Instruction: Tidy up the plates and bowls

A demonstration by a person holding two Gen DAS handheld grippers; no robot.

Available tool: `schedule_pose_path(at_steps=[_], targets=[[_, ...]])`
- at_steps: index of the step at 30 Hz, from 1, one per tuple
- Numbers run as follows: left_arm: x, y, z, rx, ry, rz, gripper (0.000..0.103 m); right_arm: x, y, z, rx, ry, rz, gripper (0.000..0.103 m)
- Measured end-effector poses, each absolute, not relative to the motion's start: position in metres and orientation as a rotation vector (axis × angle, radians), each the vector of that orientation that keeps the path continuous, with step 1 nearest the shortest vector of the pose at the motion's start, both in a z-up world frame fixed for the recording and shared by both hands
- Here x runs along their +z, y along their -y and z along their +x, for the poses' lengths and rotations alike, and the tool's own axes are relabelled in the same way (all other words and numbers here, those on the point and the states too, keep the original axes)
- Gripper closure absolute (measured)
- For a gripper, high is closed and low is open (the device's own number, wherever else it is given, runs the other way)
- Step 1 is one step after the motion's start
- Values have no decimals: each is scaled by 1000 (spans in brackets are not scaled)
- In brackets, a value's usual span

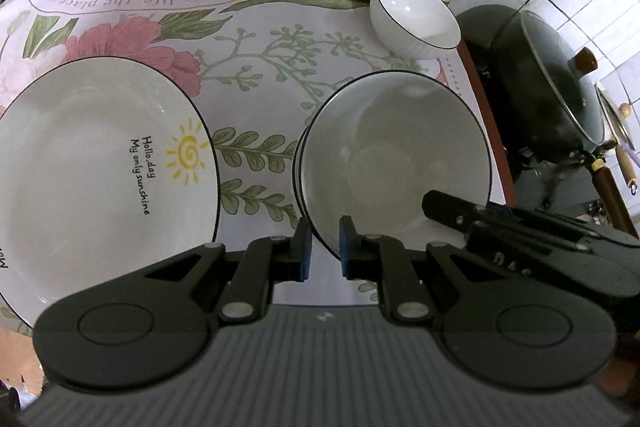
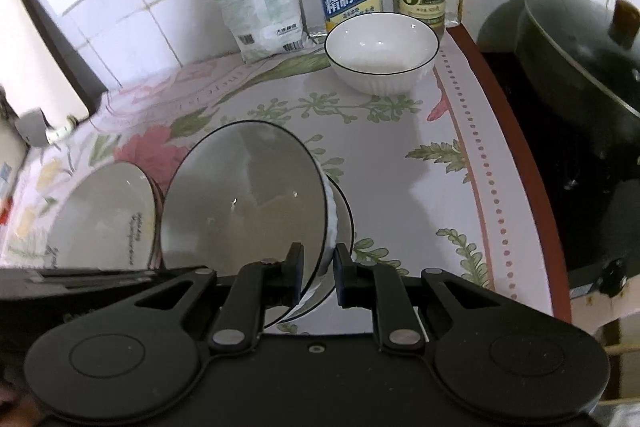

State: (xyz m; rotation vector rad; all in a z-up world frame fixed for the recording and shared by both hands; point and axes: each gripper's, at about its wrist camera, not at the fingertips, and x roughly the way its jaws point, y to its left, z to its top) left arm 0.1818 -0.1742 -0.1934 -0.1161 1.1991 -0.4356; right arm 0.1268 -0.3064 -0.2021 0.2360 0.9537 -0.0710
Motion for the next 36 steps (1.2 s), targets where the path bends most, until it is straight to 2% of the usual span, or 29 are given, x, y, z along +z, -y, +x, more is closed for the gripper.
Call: schedule_pose_path(at_steps=[16, 24, 26, 30, 32, 36], targets=[[-194, 176, 183, -401, -1182, -115, 88, -205, 293, 119, -83, -873, 20, 79], [-160, 178, 174, -468, -1151, -51, 86, -180, 323, 99, -35, -837, 175, 78], [-148, 179, 173, -491, -1130, -38, 84, -173, 331, 95, -19, -837, 211, 77], [-126, 177, 178, -555, -1113, -39, 75, -158, 343, 91, 18, -837, 250, 69], [-114, 175, 182, -567, -1097, -36, 71, -150, 346, 92, 25, -832, 225, 69], [-97, 171, 193, -596, -1055, -26, 68, -136, 350, 95, 40, -804, 163, 68]])
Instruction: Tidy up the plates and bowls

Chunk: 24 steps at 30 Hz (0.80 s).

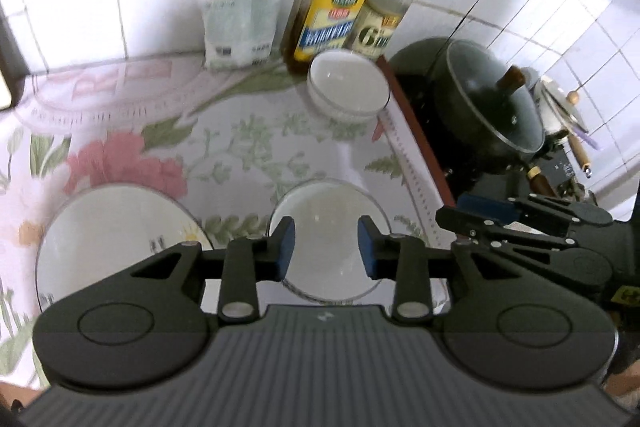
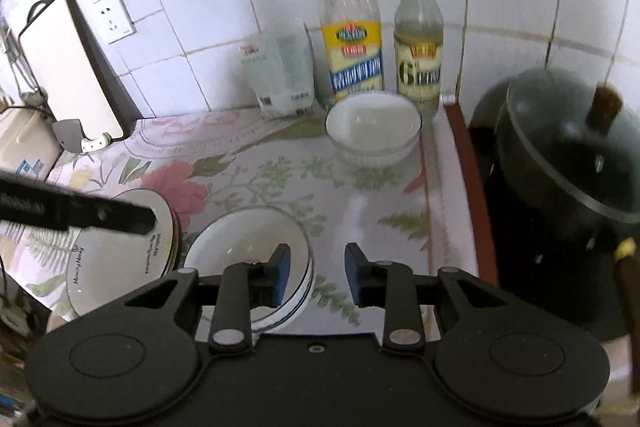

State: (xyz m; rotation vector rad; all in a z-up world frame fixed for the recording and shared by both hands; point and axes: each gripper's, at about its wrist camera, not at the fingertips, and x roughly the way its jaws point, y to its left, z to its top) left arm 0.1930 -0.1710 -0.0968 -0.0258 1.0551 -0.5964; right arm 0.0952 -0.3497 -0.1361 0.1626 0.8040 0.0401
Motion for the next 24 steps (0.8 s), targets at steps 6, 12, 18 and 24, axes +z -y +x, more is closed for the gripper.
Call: schedule_pose_path(at_steps=[6, 12, 18, 24], targets=[[-87, 179, 218, -520, -995, 70, 62, -129, 367, 108, 116, -746, 246, 54], [-92, 196, 254, -509, -945, 48, 55, -144, 387, 140, 130, -716, 384, 54], [-106, 218, 289, -481, -859, 87, 50, -165, 401, 182, 89, -724, 412, 53], [-134, 237, 313, -509, -883, 24, 37, -188, 422, 214, 48, -787, 561, 45]])
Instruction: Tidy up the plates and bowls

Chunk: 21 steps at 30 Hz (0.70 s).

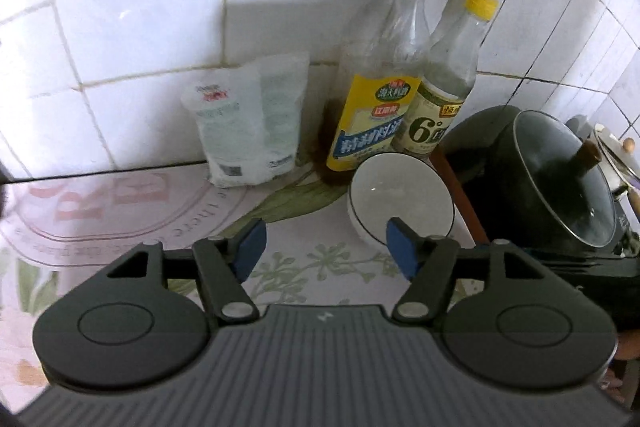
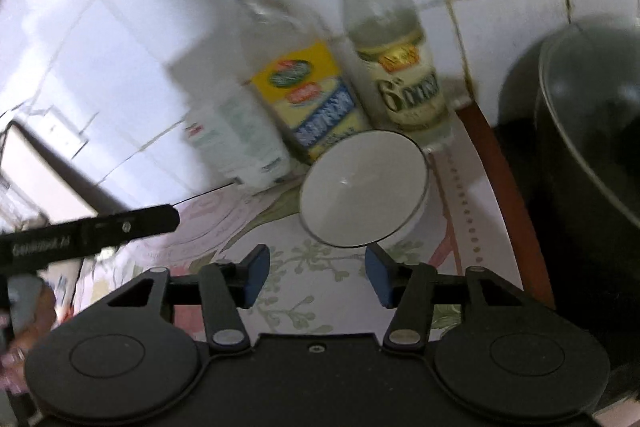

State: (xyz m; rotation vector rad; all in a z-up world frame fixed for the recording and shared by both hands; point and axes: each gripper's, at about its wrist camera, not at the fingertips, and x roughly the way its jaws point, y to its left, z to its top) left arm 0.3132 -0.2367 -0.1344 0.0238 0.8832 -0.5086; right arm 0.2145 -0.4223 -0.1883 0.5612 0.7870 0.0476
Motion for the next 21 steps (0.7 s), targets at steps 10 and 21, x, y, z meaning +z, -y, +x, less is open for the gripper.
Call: schedule_pose_path(at_steps=[10, 21], targets=[[-176, 268, 350, -503, -1009, -66, 37, -222, 437, 246, -45, -841, 569, 45], [-206, 293, 369, -502, -1075, -89, 43, -242, 441, 267, -138, -831, 530, 45]])
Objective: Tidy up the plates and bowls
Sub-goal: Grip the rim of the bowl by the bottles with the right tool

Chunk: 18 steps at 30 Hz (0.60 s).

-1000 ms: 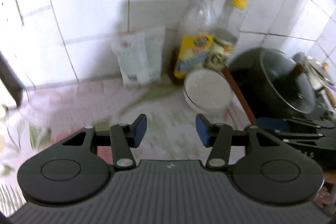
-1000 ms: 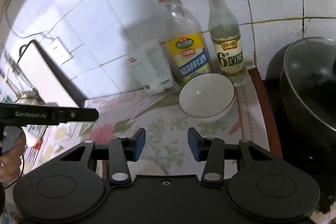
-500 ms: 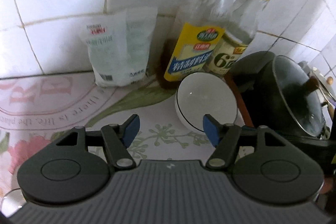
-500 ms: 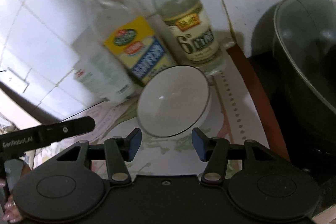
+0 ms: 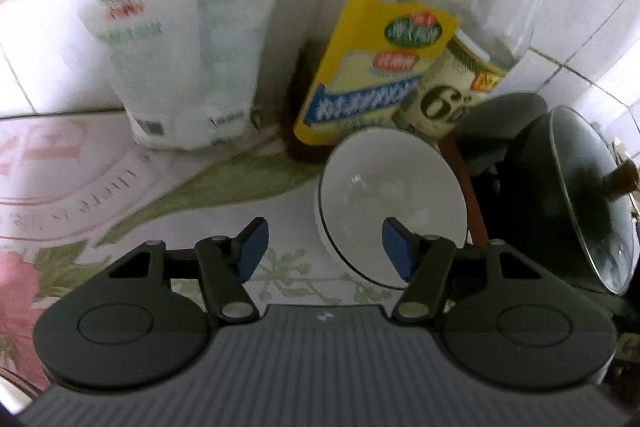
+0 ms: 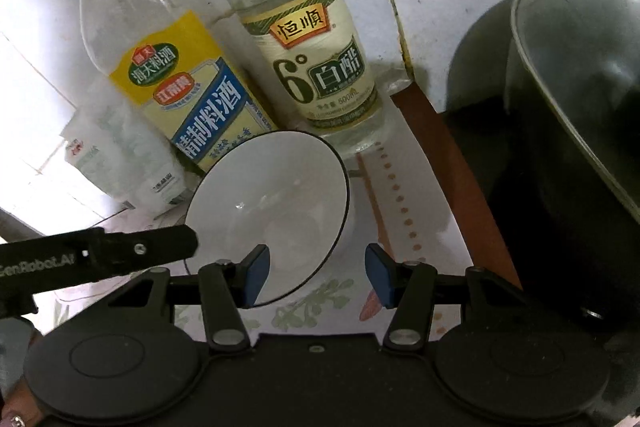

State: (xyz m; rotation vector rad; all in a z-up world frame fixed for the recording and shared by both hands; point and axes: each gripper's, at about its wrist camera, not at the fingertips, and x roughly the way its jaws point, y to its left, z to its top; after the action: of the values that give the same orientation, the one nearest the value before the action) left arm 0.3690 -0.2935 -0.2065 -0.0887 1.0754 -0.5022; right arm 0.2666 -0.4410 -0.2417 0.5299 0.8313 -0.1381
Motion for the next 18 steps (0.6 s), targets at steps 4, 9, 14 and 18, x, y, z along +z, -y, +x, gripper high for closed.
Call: schedule_pose_path(at_steps=[4, 9, 14, 18], targets=[[-219, 288, 372, -510, -1135, -139, 64, -245, 441, 269, -123, -815, 545, 48], [-228, 279, 378, -548, -1186, -288, 86, -249, 439, 272, -138, -843, 543, 68], [-226, 279, 374, -524, -1222, -308, 88, -253, 447, 269, -144, -856, 607, 76], [-219, 284, 363, -515, -1236, -244, 88, -249, 443, 259, -146, -853, 630, 78]])
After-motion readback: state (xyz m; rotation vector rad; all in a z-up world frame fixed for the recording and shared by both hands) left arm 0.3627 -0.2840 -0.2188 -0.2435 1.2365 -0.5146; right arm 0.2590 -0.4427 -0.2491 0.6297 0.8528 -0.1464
